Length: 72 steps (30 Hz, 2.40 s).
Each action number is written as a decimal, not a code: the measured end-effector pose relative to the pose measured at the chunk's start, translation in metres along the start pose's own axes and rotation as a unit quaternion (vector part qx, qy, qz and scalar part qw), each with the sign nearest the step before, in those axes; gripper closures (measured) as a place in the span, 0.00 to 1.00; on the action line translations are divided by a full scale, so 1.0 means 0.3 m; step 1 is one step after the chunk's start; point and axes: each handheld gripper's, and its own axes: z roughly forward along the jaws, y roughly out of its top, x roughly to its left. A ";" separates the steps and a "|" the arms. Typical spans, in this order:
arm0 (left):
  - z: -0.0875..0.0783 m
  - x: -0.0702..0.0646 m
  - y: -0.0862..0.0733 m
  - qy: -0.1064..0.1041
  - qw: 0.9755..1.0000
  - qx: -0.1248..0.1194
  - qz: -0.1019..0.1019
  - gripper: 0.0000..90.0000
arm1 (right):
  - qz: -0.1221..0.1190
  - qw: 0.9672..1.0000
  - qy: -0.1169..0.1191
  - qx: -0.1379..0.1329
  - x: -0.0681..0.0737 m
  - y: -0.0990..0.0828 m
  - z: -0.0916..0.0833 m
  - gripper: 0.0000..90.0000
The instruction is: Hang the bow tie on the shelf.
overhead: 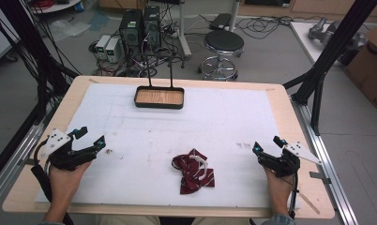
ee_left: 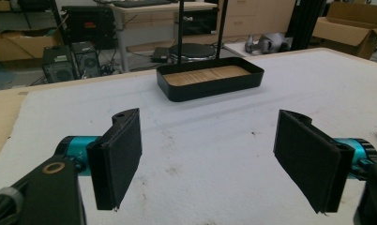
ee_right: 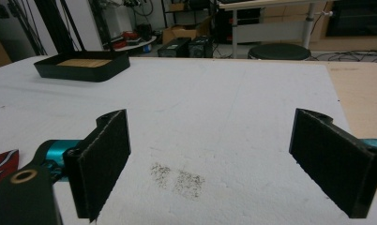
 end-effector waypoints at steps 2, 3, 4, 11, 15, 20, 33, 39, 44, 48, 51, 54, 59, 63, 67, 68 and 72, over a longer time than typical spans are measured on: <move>0.000 -0.001 -0.002 0.000 1.000 0.002 -0.002 0.27 | -0.003 1.000 0.001 0.000 0.000 0.000 0.001 0.13; 0.000 -0.001 -0.002 0.000 1.000 0.002 -0.002 0.27 | -0.003 1.000 0.001 0.000 0.000 0.000 0.001 0.13; 0.003 -0.004 0.000 0.000 1.000 0.004 0.001 0.27 | -0.002 1.000 0.001 0.000 0.000 0.001 0.001 0.13; 0.002 -0.005 -0.003 0.001 1.000 0.004 0.000 0.27 | -0.002 1.000 -0.002 0.002 0.002 0.000 0.001 0.13; -0.001 -0.007 -0.002 -0.001 1.000 0.004 0.000 0.27 | -0.005 1.000 -0.004 0.002 0.003 0.000 0.001 0.13; 0.000 -0.010 0.000 -0.001 1.000 0.003 0.000 0.26 | -0.007 1.000 -0.007 0.004 0.004 0.001 0.001 0.13; 0.014 -0.017 -0.005 -0.005 1.000 0.009 0.003 0.26 | -0.002 1.000 -0.009 0.002 0.001 0.001 -0.003 0.13; 0.011 -0.014 0.003 -0.005 1.000 0.005 0.004 0.26 | -0.008 1.000 -0.010 -0.003 0.005 0.003 -0.007 0.15; 0.017 -0.014 -0.001 -0.006 1.000 0.011 0.003 0.26 | -0.017 1.000 0.013 0.001 0.055 0.007 -0.018 0.15; 0.027 -0.017 0.000 -0.008 1.000 0.015 0.005 0.26 | -0.025 0.999 0.034 0.006 0.121 0.014 -0.014 0.15; 0.031 -0.018 -0.001 -0.010 1.000 0.014 0.005 0.26 | -0.030 0.999 0.043 0.012 0.163 0.011 -0.011 0.15; 0.033 -0.022 0.002 -0.013 1.000 0.012 0.006 0.26 | -0.033 0.997 0.070 0.023 0.251 0.006 -0.003 0.15; 0.032 -0.019 0.003 -0.012 1.000 0.009 0.004 0.26 | -0.053 0.993 0.099 0.033 0.346 -0.003 0.008 0.15; 0.034 -0.023 0.002 -0.013 1.000 0.012 0.007 0.26 | -0.065 0.990 0.117 0.045 0.420 -0.017 0.017 0.15; 0.032 -0.022 0.005 -0.014 1.000 0.010 0.010 0.26 | -0.066 0.986 0.138 0.063 0.479 -0.025 0.027 0.15; 0.029 -0.020 0.001 -0.012 1.000 0.012 0.008 0.26 | -0.069 0.985 0.146 0.067 0.495 -0.029 0.031 0.16; 0.027 -0.019 0.000 -0.012 1.000 0.011 0.006 0.26 | -0.086 0.977 0.170 0.092 0.542 -0.042 0.053 0.19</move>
